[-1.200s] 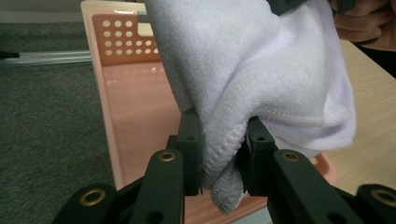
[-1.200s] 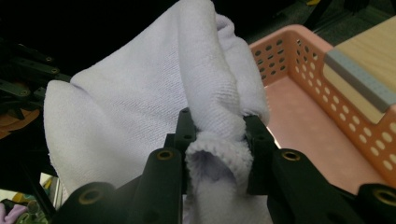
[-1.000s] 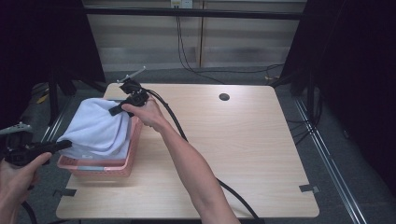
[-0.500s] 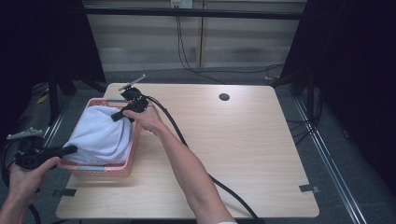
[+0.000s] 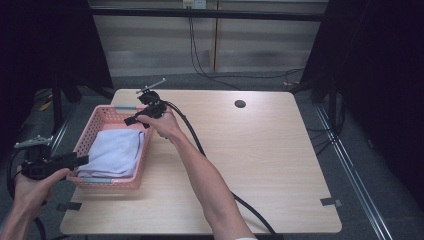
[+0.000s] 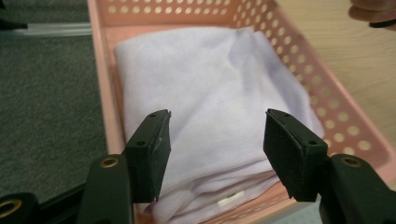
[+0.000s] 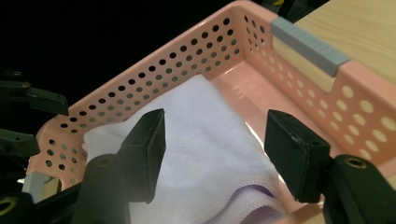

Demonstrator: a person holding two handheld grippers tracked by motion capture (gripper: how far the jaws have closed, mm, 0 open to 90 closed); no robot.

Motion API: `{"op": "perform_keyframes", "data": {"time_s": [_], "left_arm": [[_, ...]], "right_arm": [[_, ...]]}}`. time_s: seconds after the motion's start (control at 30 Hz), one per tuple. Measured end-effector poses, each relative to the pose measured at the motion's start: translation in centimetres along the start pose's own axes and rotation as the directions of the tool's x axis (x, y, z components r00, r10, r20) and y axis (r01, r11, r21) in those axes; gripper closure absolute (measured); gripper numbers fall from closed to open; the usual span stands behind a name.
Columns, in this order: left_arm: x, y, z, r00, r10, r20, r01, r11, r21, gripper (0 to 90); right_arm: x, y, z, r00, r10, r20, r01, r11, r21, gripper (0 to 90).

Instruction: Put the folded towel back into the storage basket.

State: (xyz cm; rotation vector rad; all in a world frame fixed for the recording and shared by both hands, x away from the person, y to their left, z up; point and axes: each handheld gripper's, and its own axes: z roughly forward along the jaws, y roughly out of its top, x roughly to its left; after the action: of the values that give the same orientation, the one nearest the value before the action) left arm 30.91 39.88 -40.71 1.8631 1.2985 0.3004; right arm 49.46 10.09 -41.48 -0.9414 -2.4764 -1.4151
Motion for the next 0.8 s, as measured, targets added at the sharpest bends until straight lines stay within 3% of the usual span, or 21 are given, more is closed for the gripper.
{"op": "perform_keyframes", "data": {"time_s": [0.17,0.33,0.4,0.43,0.6,0.8], "left_arm": [[-2.3,0.6,0.5,0.9983,0.045,0.038,-0.044,0.9985,-0.032,45.3],[-4.8,0.9,1.2,0.9970,0.054,0.057,-0.051,0.9973,-0.054,47.0],[-6.0,1.0,1.5,0.9940,0.083,0.071,-0.079,0.9953,-0.056,46.0],[-6.9,0.9,1.7,0.9912,0.094,0.093,-0.087,0.9928,-0.082,46.1],[-10.6,0.7,3.0,0.9831,0.152,0.103,-0.142,0.9855,-0.092,41.0],[-14.4,0.1,5.4,0.9733,0.182,0.140,-0.165,0.9787,-0.122,36.6]], "right_arm": [[0.3,-0.2,-1.9,0.9992,-0.031,-0.023,0.031,0.999,-0.030,39.6],[1.2,-1.1,-4.5,0.9956,-0.091,-0.023,0.089,0.994,-0.055,39.2],[1.5,-1.7,-5.7,0.9941,-0.108,-0.007,0.107,0.992,-0.068,38.0],[1.6,-2.1,-6.4,0.9938,-0.111,-0.004,0.110,0.991,-0.073,37.7],[1.9,-5.3,-10.8,0.9922,-0.117,0.042,0.121,0.986,-0.110,34.9],[1.6,-10.4,-16.1,0.9895,-0.099,0.106,0.114,0.983,-0.142,32.2]]}}
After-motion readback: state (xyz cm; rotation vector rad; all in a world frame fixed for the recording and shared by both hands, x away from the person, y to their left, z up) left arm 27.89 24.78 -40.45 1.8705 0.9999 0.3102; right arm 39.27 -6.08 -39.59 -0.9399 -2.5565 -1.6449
